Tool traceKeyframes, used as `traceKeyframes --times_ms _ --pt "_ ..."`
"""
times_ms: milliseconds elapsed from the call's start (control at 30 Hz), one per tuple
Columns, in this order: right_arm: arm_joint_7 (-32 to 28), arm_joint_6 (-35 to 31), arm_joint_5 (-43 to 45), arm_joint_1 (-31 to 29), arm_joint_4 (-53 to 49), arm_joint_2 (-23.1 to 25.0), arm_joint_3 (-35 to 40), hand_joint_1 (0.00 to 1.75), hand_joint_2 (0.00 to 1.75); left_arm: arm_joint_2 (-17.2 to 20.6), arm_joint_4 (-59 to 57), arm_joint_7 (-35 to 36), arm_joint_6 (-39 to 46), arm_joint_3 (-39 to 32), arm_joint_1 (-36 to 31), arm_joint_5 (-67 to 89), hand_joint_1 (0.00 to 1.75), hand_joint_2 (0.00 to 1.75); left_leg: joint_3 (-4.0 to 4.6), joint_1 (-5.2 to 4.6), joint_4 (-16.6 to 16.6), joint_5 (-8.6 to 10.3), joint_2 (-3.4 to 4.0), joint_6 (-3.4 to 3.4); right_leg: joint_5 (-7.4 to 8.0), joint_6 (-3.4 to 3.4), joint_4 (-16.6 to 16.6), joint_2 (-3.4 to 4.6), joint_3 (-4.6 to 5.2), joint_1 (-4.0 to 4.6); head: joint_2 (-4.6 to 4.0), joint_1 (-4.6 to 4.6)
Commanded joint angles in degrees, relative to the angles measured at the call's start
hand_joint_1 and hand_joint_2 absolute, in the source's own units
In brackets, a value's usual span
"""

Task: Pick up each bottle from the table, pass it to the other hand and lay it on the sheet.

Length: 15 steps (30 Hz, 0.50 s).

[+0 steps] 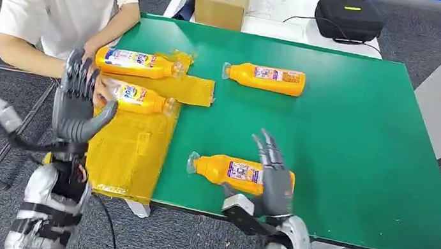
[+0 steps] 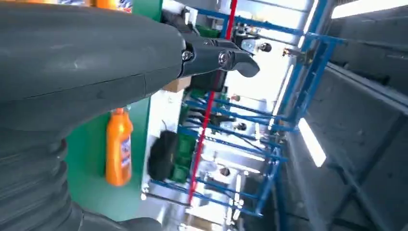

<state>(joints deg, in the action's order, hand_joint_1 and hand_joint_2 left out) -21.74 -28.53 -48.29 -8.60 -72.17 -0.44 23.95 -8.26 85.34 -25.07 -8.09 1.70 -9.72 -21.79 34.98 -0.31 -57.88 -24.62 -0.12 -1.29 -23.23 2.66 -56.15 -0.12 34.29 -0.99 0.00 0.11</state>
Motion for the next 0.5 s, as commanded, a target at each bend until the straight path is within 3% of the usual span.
traceKeyframes --times_ms 33,367,500 --pt "1.6 -0.2 -3.5 -1.6 9.6 -5.8 -8.4 0.0 1.75 -1.1 9.2 -0.4 -1.1 2.4 8.5 -0.5 0.0 1.75 -0.12 0.02 0.0 -0.02 -0.03 0.03 -0.03 -0.04 0.1 -0.03 -0.13 0.02 0.0 0.0" --pt "0.7 4.2 -1.6 -3.0 14.0 -4.5 -9.6 0.0 1.75 -1.3 10.5 -2.1 -0.2 5.2 9.1 1.9 0.0 1.75 -0.24 0.11 0.0 -0.08 0.03 0.09 -0.05 -0.09 0.1 0.06 -0.24 0.12 0.0 0.0" --pt "-2.4 7.4 0.5 -5.5 18.6 -2.5 -8.6 0.0 1.75 -0.8 10.1 -3.3 -0.1 7.9 8.2 2.7 0.0 1.75 -0.2 0.08 0.0 -0.06 0.04 0.07 -0.04 -0.07 0.0 0.06 -0.2 0.08 0.0 -0.02"
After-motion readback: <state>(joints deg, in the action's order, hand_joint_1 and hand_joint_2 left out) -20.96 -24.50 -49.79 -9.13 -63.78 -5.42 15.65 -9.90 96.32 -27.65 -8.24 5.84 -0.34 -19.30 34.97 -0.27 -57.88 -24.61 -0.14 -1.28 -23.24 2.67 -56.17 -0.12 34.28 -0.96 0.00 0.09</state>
